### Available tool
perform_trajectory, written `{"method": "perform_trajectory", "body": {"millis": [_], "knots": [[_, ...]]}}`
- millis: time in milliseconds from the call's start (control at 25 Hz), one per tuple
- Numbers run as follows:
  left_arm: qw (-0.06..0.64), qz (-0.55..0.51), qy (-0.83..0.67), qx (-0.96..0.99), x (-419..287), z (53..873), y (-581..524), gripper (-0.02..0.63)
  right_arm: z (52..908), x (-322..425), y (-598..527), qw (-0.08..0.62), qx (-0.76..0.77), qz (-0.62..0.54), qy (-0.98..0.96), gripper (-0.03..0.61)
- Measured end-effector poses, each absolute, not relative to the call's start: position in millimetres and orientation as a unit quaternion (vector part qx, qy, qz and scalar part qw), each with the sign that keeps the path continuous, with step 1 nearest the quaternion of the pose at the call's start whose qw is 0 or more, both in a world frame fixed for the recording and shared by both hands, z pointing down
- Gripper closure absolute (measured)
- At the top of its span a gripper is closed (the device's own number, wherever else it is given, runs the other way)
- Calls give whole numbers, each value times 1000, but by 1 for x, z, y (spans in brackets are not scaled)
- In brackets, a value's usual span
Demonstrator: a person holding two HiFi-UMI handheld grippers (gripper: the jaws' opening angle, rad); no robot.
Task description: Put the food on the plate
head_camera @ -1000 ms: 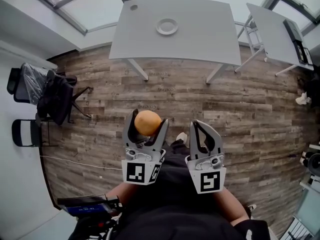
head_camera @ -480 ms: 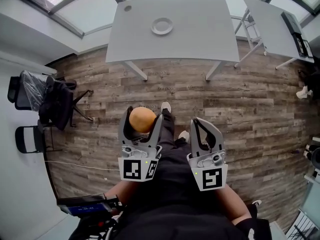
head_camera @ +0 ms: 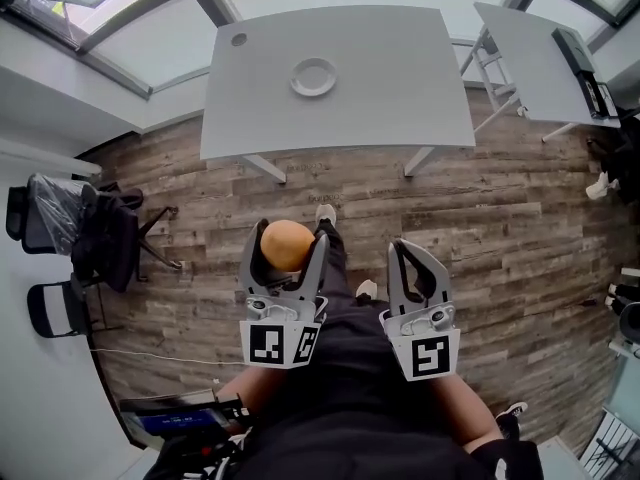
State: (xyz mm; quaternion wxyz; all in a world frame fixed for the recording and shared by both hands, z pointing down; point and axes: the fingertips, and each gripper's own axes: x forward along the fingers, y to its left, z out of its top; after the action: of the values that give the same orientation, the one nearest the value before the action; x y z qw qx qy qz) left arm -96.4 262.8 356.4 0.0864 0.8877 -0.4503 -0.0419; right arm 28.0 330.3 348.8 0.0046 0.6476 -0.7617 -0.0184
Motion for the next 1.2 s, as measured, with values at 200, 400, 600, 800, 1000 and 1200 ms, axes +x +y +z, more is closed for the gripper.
{"method": "perform_trajectory", "body": {"millis": [200,400,600,800,1000,1200], "knots": [[86,-37,-448,889,-99,370,206,239,352,25,268,6,649,-14,-761,581],[99,-38,-464,879,-113,382,137,239,365,10,197,24,631,5,-776,581],[104,-39,-480,870,-129,377,87,239,359,0,144,23,623,17,-782,581],[111,-36,-460,880,-116,374,57,239,349,-9,101,18,622,15,-782,581],[119,-40,-437,891,-105,372,27,239,344,-7,62,22,629,15,-777,581],[117,-42,-432,893,-111,368,-8,239,339,-7,29,35,634,7,-772,581]]}}
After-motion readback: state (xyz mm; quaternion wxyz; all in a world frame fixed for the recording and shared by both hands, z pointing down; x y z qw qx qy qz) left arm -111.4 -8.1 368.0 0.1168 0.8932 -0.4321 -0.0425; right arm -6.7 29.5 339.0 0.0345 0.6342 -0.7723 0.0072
